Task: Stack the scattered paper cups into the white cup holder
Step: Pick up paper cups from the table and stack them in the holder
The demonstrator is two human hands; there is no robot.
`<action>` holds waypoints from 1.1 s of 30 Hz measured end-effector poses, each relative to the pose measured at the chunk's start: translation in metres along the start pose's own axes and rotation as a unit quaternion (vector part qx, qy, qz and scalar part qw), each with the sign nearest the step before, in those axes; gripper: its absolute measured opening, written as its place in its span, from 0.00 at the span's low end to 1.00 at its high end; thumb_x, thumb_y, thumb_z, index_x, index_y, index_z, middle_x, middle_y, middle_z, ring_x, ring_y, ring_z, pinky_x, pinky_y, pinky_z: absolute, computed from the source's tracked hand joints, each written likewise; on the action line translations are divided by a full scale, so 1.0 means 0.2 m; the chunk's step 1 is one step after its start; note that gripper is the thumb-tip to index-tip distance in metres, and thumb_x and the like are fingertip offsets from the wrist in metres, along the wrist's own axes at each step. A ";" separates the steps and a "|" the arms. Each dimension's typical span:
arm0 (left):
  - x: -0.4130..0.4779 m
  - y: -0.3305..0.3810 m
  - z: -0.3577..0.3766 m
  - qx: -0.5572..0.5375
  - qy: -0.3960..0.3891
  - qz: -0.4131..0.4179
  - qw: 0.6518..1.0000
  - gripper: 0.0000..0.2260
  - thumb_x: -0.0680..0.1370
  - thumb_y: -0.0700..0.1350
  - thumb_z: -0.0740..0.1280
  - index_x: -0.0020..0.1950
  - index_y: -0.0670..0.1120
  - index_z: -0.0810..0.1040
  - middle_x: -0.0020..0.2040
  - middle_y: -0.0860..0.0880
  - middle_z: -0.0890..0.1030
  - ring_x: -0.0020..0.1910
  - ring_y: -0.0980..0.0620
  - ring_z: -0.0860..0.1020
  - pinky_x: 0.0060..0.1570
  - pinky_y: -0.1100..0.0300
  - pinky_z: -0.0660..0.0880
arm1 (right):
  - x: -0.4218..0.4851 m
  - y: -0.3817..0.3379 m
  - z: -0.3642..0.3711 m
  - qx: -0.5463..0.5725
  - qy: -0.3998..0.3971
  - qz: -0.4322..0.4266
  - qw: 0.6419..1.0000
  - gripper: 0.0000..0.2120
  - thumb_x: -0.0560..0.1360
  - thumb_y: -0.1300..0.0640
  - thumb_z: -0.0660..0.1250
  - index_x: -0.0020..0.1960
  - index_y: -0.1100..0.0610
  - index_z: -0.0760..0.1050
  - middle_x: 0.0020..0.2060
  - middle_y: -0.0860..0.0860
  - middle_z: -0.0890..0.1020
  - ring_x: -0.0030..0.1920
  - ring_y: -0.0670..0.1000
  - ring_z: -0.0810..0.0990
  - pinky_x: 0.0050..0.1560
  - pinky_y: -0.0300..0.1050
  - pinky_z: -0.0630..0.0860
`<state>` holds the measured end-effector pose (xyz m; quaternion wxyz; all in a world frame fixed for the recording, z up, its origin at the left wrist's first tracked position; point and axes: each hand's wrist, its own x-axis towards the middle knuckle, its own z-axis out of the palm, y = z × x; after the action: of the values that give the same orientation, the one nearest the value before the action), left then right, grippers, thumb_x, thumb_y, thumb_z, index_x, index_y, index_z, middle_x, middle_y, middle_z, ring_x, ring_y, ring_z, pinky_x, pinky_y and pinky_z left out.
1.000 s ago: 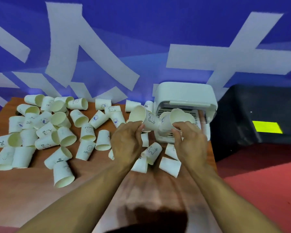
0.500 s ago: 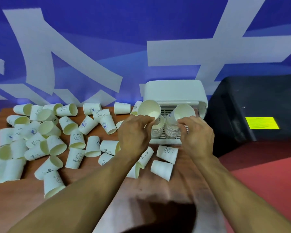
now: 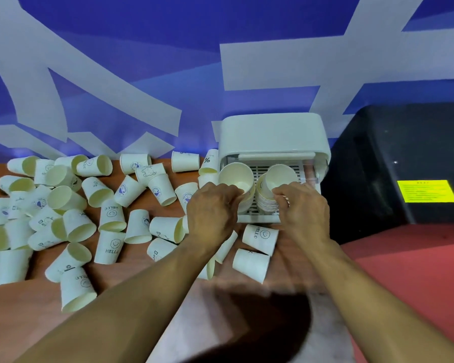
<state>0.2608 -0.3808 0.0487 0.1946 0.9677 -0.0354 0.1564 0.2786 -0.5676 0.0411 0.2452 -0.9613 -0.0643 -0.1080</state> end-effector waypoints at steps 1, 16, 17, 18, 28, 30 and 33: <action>0.00 0.00 0.01 0.000 -0.005 -0.004 1.000 0.04 0.76 0.49 0.71 0.45 0.51 0.84 0.37 0.51 0.83 0.36 0.47 0.77 0.30 0.58 0.72 | 0.00 0.00 0.00 -0.002 0.001 -0.011 1.000 0.07 0.72 0.64 0.71 0.46 0.53 0.83 0.36 0.49 0.81 0.39 0.57 0.78 0.33 0.46 0.73; 0.00 -0.01 0.09 -0.004 -0.107 -0.033 0.994 0.09 0.80 0.51 0.66 0.51 0.50 0.84 0.44 0.48 0.83 0.45 0.46 0.78 0.37 0.58 0.71 | 0.02 0.04 0.08 0.008 -0.048 -0.040 0.998 0.09 0.70 0.68 0.69 0.46 0.57 0.81 0.38 0.50 0.79 0.42 0.55 0.74 0.31 0.47 0.72; 0.00 -0.01 0.09 -0.002 -0.116 -0.034 0.993 0.09 0.80 0.51 0.65 0.52 0.50 0.84 0.46 0.48 0.83 0.46 0.46 0.78 0.38 0.58 0.71 | 0.02 0.04 0.10 0.003 -0.053 -0.041 0.998 0.09 0.70 0.68 0.69 0.45 0.57 0.81 0.38 0.50 0.79 0.42 0.55 0.73 0.31 0.47 0.71; 0.01 -0.01 0.10 0.001 -0.125 -0.035 0.992 0.10 0.80 0.52 0.64 0.52 0.51 0.83 0.47 0.48 0.83 0.47 0.46 0.78 0.38 0.58 0.71 | 0.02 0.05 0.11 -0.001 -0.056 -0.039 0.998 0.09 0.69 0.69 0.69 0.44 0.57 0.80 0.37 0.50 0.78 0.42 0.55 0.73 0.31 0.46 0.70; 0.04 -0.05 0.19 0.013 -0.174 -0.069 0.982 0.08 0.79 0.52 0.65 0.53 0.54 0.83 0.48 0.47 0.83 0.47 0.46 0.79 0.40 0.57 0.75 | 0.02 0.06 0.20 -0.014 -0.013 -0.060 0.998 0.06 0.70 0.67 0.71 0.38 0.59 0.77 0.34 0.52 0.77 0.36 0.55 0.72 0.40 0.44 0.66; 0.05 -0.05 0.20 0.015 -0.176 -0.069 0.982 0.08 0.80 0.53 0.65 0.54 0.54 0.82 0.48 0.47 0.83 0.47 0.46 0.79 0.39 0.59 0.72 | 0.03 0.06 0.20 -0.016 0.002 -0.073 0.997 0.08 0.69 0.70 0.72 0.37 0.60 0.77 0.32 0.52 0.77 0.34 0.55 0.73 0.41 0.42 0.63; 0.05 -0.06 0.21 0.016 -0.175 -0.069 0.982 0.08 0.79 0.52 0.65 0.54 0.55 0.83 0.48 0.47 0.83 0.47 0.46 0.79 0.38 0.59 0.70 | 0.02 0.04 0.20 -0.015 0.009 -0.071 0.997 0.08 0.68 0.70 0.71 0.36 0.60 0.77 0.31 0.53 0.77 0.33 0.55 0.73 0.42 0.42 0.63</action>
<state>0.2843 -0.3862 0.0119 0.1802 0.9832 0.0000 -0.0288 0.2909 -0.5557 0.0041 0.2227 -0.9569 -0.1289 -0.1345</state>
